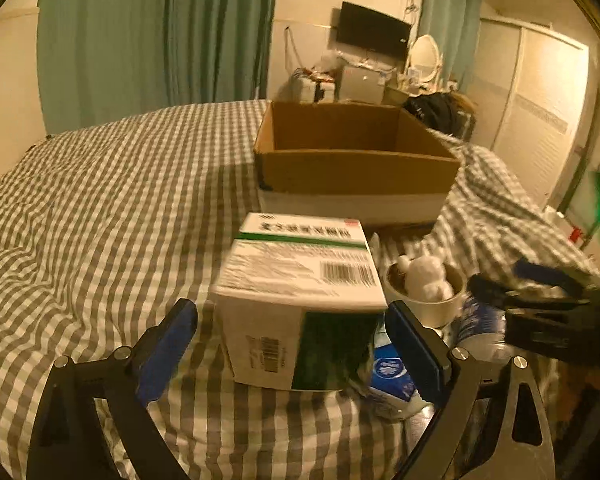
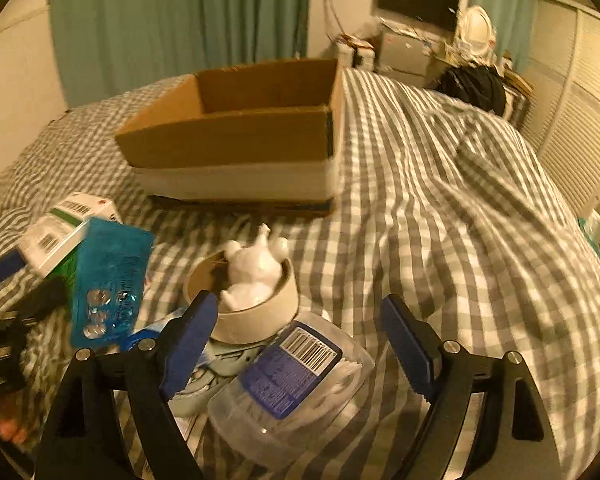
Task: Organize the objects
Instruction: 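Grasp the clear blue-labelled jar with the right tool while the left tool lifts the medicine box, then carry the jar and medicine box into the cardboard box and open both tools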
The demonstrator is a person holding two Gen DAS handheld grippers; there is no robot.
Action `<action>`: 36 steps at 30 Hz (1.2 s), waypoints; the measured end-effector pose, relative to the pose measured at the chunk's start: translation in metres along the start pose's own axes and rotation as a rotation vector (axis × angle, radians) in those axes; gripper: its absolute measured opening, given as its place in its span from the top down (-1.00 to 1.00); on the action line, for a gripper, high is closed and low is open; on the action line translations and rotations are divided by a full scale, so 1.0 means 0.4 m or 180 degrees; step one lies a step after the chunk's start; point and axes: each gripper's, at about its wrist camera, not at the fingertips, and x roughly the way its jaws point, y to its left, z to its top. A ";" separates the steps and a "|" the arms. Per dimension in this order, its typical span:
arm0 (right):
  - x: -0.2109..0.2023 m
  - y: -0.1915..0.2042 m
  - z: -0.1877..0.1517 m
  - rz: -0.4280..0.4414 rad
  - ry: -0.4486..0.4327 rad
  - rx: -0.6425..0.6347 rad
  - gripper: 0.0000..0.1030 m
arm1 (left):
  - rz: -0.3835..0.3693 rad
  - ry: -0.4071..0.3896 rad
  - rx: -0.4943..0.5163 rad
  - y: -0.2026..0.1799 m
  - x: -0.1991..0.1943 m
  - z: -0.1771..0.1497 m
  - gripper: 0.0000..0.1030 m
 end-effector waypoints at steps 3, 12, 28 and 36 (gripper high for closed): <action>0.030 -0.002 -0.006 -0.0058 0.0130 0.0001 -0.63 | -0.0071 -0.0054 -0.0040 0.013 -0.014 0.008 -0.90; 0.065 0.009 -0.039 -0.0232 0.0378 -0.0092 -0.74 | -0.0007 0.0050 -0.0203 0.010 0.094 -0.009 -0.97; -0.008 0.031 -0.067 0.0077 -0.0003 -0.0212 -0.31 | 0.0120 -0.0078 -0.0106 -0.040 0.110 0.004 -0.56; -0.081 0.043 -0.046 0.0188 -0.0218 -0.0241 -0.28 | 0.0080 -0.0194 -0.0142 -0.034 0.007 0.050 -0.56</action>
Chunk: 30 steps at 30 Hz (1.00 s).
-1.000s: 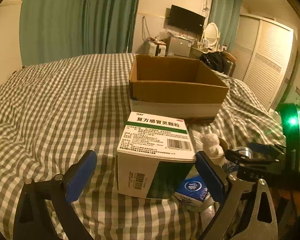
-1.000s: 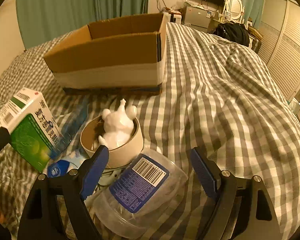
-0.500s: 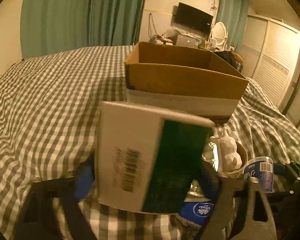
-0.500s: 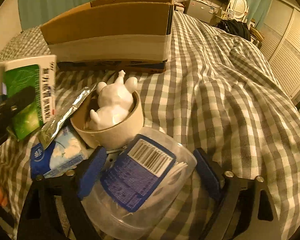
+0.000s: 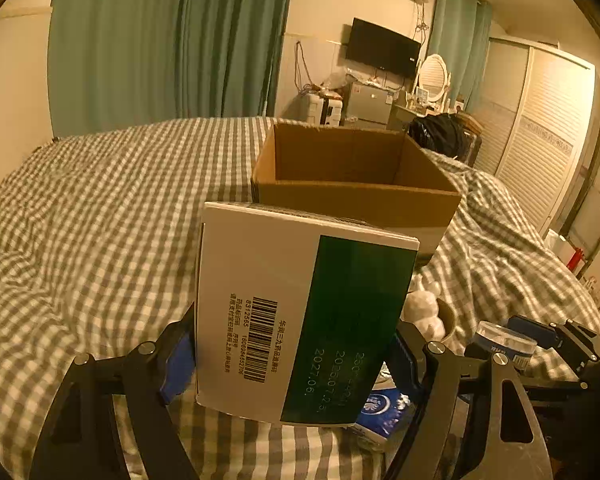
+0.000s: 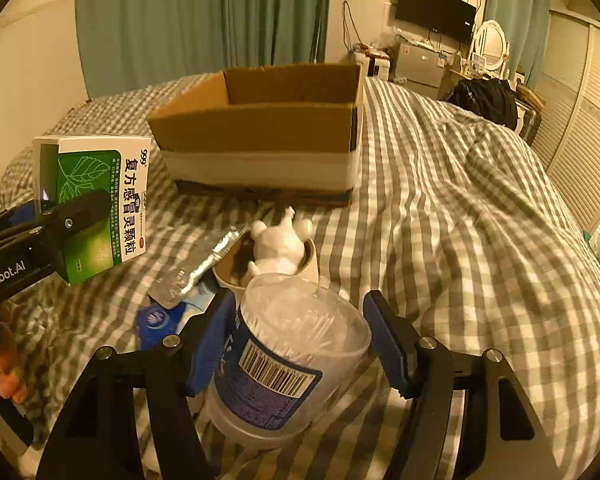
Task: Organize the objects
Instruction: 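Carry the jar and medicine box into the cardboard box and open both tools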
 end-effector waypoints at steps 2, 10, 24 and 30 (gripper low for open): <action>-0.021 0.002 0.010 0.0022 -0.0084 -0.0006 -0.28 | -0.0007 -0.0049 0.0005 -0.001 -0.025 0.010 -0.56; -0.116 0.018 0.150 0.0105 -0.0547 -0.0177 -0.27 | -0.0061 -0.0203 0.0001 0.007 -0.085 0.093 -0.56; -0.007 0.020 0.507 0.0166 -0.0931 -0.0409 -0.27 | 0.0045 -0.0420 0.0043 0.033 0.038 0.352 -0.56; 0.182 -0.021 0.569 0.0232 -0.0659 -0.0393 -0.27 | 0.0015 -0.0220 0.0137 -0.001 0.209 0.377 -0.56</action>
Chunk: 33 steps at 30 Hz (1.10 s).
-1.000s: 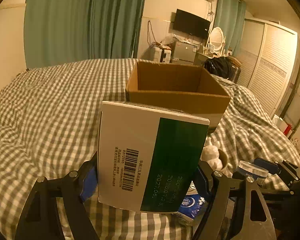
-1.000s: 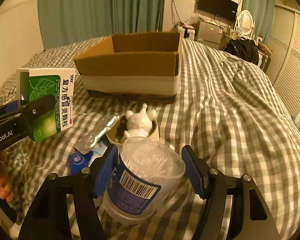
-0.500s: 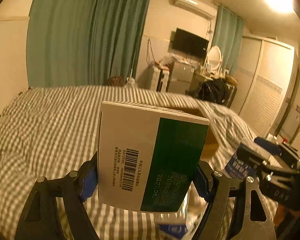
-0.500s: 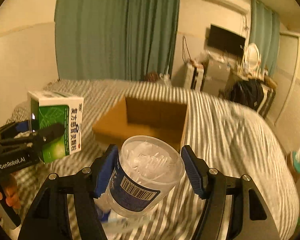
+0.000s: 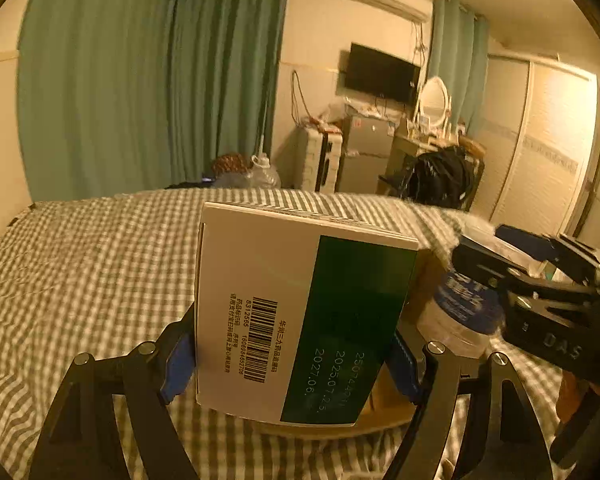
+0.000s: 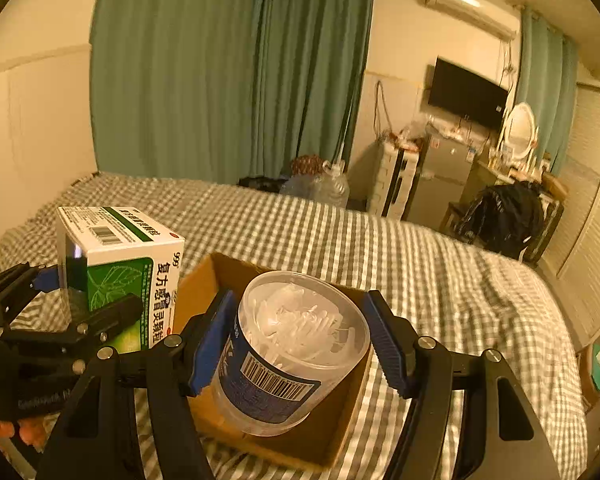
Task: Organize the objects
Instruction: 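Carry the jar and medicine box into the cardboard box and open both tools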
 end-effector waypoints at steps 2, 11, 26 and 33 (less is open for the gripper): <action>0.063 -0.023 -0.007 0.0040 0.0117 0.0027 -0.27 | 0.0023 0.0053 0.0070 -0.012 0.052 -0.005 -0.56; 0.147 -0.060 -0.045 0.0217 0.0221 0.0107 -0.26 | -0.0049 0.0029 0.0219 -0.057 0.132 -0.002 -0.56; -0.244 -0.034 0.014 0.0177 -0.0242 -0.0011 -0.80 | 0.0019 -0.0089 0.0249 -0.073 -0.106 0.026 -1.00; -0.404 -0.010 -0.026 0.0117 -0.0316 -0.0077 -0.82 | 0.0156 -0.0033 0.0387 -0.106 -0.229 -0.001 -1.00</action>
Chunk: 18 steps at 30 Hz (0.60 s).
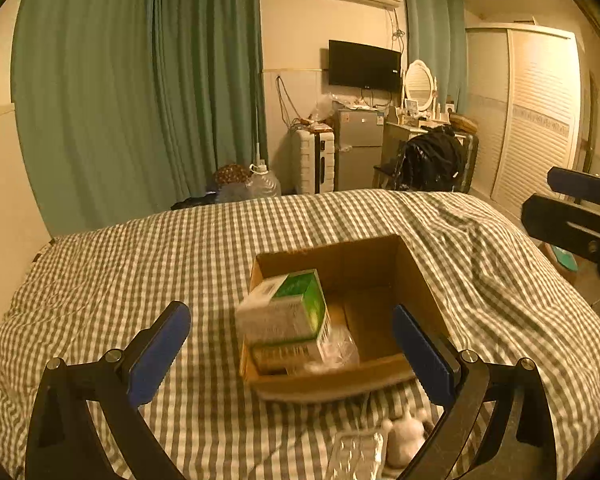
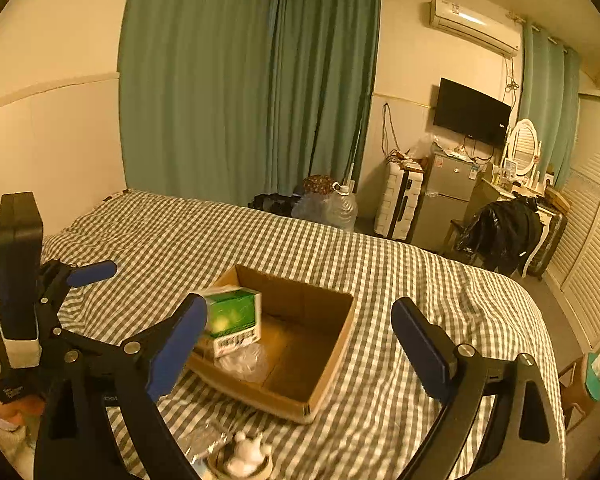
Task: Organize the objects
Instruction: 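Carry the jar and medicine box into the cardboard box and open both tools, then move both tools toward the foil blister pack and the white tape roll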
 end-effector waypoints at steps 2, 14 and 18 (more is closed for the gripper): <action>-0.020 0.006 -0.023 0.0008 0.0028 0.0010 -0.83 | 0.0002 0.0034 -0.0002 -0.004 -0.019 -0.022 -1.00; 0.107 0.029 -0.288 0.0016 0.0634 0.0089 -0.83 | 0.0164 0.0515 -0.0030 -0.023 0.034 -0.248 -1.00; 0.177 0.032 -0.376 -0.0007 0.0847 0.0111 -0.83 | 0.0080 0.0741 -0.0055 -0.053 0.084 -0.324 -1.00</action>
